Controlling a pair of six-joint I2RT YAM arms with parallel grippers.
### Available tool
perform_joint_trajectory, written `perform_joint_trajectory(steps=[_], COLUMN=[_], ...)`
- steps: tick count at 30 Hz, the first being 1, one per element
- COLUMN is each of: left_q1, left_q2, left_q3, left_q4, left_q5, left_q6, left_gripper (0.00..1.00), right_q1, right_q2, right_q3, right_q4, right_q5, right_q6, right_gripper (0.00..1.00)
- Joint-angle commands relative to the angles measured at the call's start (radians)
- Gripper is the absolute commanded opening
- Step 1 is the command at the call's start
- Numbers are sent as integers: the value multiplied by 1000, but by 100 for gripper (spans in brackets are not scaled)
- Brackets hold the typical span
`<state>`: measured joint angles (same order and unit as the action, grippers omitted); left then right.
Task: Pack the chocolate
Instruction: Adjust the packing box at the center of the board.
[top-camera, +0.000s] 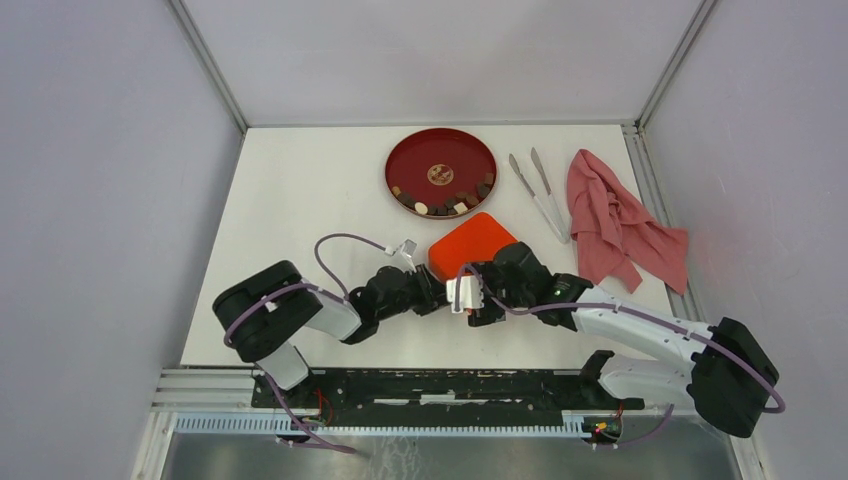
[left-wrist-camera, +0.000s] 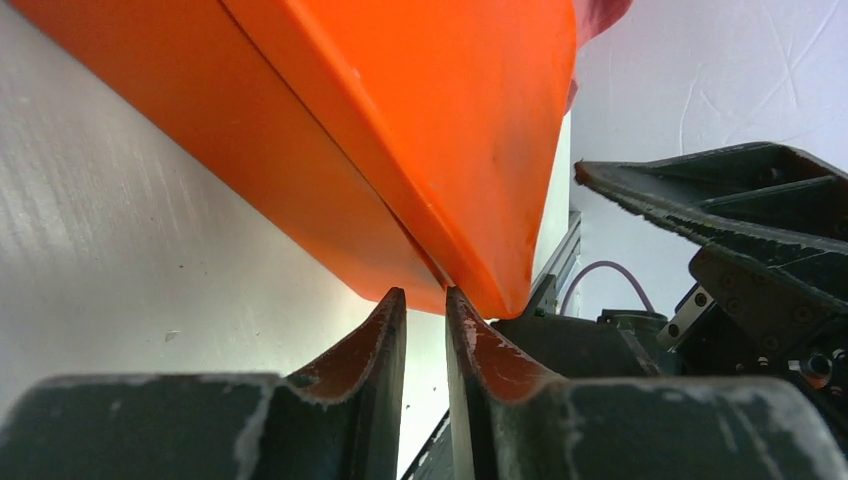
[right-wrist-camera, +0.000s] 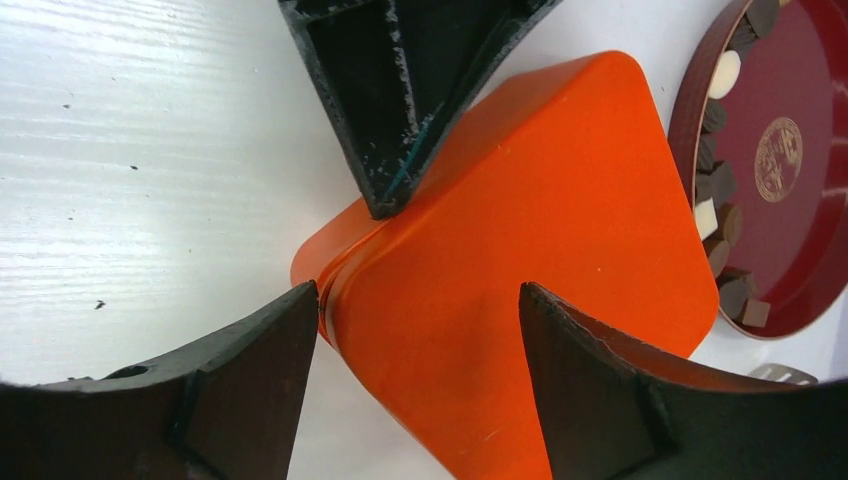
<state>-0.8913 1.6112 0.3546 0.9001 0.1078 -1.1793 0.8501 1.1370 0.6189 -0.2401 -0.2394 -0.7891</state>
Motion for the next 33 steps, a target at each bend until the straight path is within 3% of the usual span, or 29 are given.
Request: perform_joint_trajectory(steps=[1,13,18,20,22,27,30,33], left_q1=[-23,-63,-63,-63,-65,-36,81,144], left_q2=[49,4,-75,-149,-243,-414,-372,-308], left_q3=[18,-57,-52,-26,12,155,266,350], left_q4=[158,145,58,-57,-211,-579,-667,-707], left_q5=[1,-166,-175,-191,-236,-381,-259,-184], left_q6=[-7,7,129,208,281,440,488,497], left_gripper=[27,29,29,29,30,70,75,82], right_q1=[2,5,-66,-120,-196,-330,-542,-725], right_q2=[-44,-96,-152,-159,-184,-174,-141,-99], right_q3=[-43,-113,-145,-131,-111,-59,-23,12], right_q4=[76,180,186,148,90,6,18,11], right_q5=[76,290,271,202,25,-260,-477,-615], right_q6=[16,37,20,28,47,152,271,314], right_gripper=[78,55,48,46,47,48,49,55])
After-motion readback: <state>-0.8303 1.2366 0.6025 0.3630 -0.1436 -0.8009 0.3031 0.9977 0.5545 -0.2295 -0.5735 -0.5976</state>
